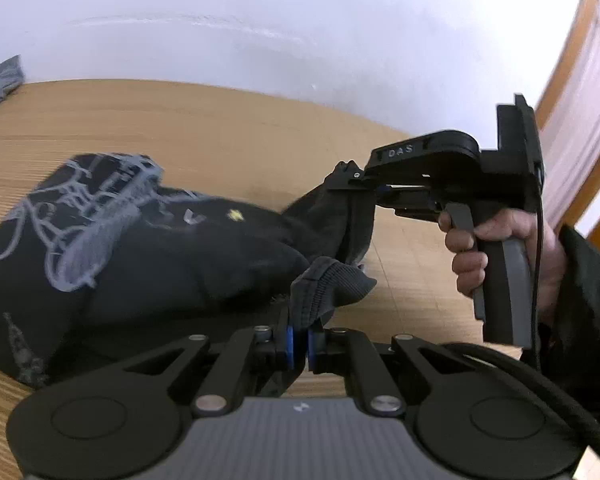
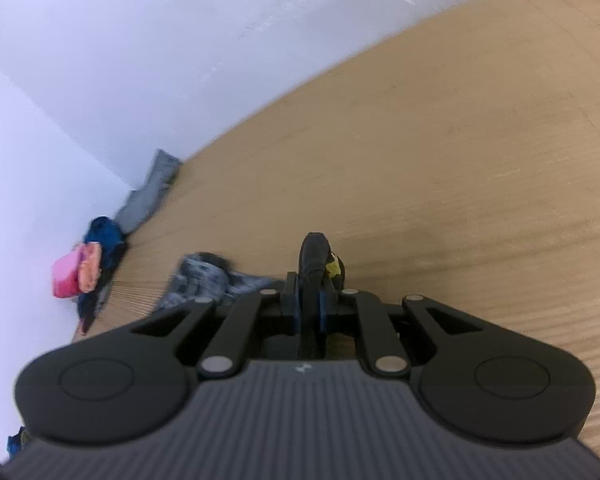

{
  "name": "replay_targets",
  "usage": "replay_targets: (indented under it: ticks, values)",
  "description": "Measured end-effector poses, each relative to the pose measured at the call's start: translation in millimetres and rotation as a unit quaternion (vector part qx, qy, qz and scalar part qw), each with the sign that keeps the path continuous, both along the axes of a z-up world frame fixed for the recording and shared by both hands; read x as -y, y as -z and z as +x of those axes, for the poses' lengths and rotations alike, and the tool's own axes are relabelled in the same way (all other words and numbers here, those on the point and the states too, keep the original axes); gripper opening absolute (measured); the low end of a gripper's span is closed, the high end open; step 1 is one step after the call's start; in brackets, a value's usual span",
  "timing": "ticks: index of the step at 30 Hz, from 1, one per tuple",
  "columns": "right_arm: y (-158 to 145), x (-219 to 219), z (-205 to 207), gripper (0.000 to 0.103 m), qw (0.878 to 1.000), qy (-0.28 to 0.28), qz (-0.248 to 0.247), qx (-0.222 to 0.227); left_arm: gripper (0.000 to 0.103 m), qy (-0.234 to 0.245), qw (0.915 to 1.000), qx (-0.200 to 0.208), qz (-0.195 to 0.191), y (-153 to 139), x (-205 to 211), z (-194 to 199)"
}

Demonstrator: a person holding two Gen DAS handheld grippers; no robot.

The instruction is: Fold clothes

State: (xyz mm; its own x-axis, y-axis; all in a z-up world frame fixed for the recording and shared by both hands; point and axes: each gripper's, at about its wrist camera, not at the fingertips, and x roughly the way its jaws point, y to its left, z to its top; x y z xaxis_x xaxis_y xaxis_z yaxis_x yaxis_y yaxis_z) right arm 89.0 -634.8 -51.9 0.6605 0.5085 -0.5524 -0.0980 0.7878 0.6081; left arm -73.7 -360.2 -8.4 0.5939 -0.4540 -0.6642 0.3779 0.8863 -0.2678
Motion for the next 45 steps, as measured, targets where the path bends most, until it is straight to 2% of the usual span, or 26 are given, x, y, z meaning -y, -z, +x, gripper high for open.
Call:
replay_targets:
  ticks: [6, 12, 17, 19, 21, 23, 25, 28, 30, 31, 33, 35, 37, 39, 41, 43, 45]
  values:
    - [-28.0, -75.0, 29.6, 0.011, 0.999, -0.043, -0.017, 0.029, 0.007, -0.067, 0.9965, 0.007, -0.049, -15.7, -70.0, 5.3]
    - [-51.2, -154.5, 61.1, 0.011, 0.994, -0.085, -0.035, 0.054, 0.007, -0.116, 0.99, -0.005, -0.08, -8.4, -154.6, 37.1]
    - [-25.3, -251.5, 98.0, 0.011, 0.989, -0.113, -0.088, 0.039, 0.01, -0.141, 0.9865, -0.042, -0.072, 15.8, -214.4, 73.2]
    - [-9.5, -290.4, 110.3, 0.012, 0.983, -0.119, -0.136, 0.034, 0.014, -0.138, 0.9854, -0.068, -0.073, 28.9, -231.4, 85.8]
    - [8.7, -321.8, 120.1, 0.015, 0.972, -0.123, -0.2, 0.012, 0.019, -0.134, 0.984, -0.089, -0.077, 37.3, -242.8, 91.4]
    - [21.1, -339.4, 122.7, 0.025, 0.961, -0.132, -0.241, 0.001, 0.023, -0.129, 0.9821, -0.11, -0.081, 45.1, -253.6, 96.0]
    - [14.6, -341.5, 116.7, 0.035, 0.959, -0.144, -0.242, 0.02, 0.023, -0.131, 0.9806, -0.117, -0.088, 45.4, -266.0, 94.1]
    - [-11.9, -319.9, 108.7, 0.046, 0.971, -0.137, -0.191, 0.043, 0.029, -0.146, 0.9796, -0.115, -0.077, 40.5, -289.1, 86.7]
    - [-31.0, -300.0, 103.5, 0.059, 0.978, -0.121, -0.158, 0.061, 0.029, -0.152, 0.9782, -0.117, -0.081, 35.4, -302.2, 83.4]
    - [-36.6, -288.2, 101.3, 0.066, 0.979, -0.111, -0.159, 0.069, 0.029, -0.147, 0.9788, -0.117, -0.083, 32.5, -306.8, 81.5]
    - [-40.1, -263.6, 101.0, 0.068, 0.976, -0.094, -0.182, 0.074, 0.028, -0.119, 0.9815, -0.118, -0.093, 26.4, -309.1, 77.0]
    - [-30.8, -237.7, 108.6, 0.068, 0.969, -0.076, -0.229, 0.054, 0.03, -0.074, 0.9832, -0.123, -0.113, 21.0, -300.0, 71.0]
    - [-17.2, -210.8, 118.7, 0.068, 0.963, -0.063, -0.263, 0.021, 0.034, -0.034, 0.9791, -0.142, -0.141, 22.5, -285.6, 68.1]
    - [7.7, -183.1, 131.6, 0.068, 0.967, -0.075, -0.238, -0.048, 0.035, -0.014, 0.9715, -0.173, -0.162, 31.0, -266.4, 69.3]
    - [24.5, -161.5, 133.6, 0.068, 0.976, -0.081, -0.178, -0.091, 0.035, -0.013, 0.9682, -0.199, -0.152, 43.9, -247.3, 74.7]
    - [27.8, -150.9, 125.1, 0.067, 0.982, -0.083, -0.146, -0.084, 0.033, -0.023, 0.9643, -0.225, -0.138, 56.9, -232.0, 81.9]
    - [29.6, -147.6, 114.9, 0.067, 0.984, -0.093, -0.126, -0.085, 0.028, -0.05, 0.9563, -0.241, -0.158, 63.4, -231.8, 91.4]
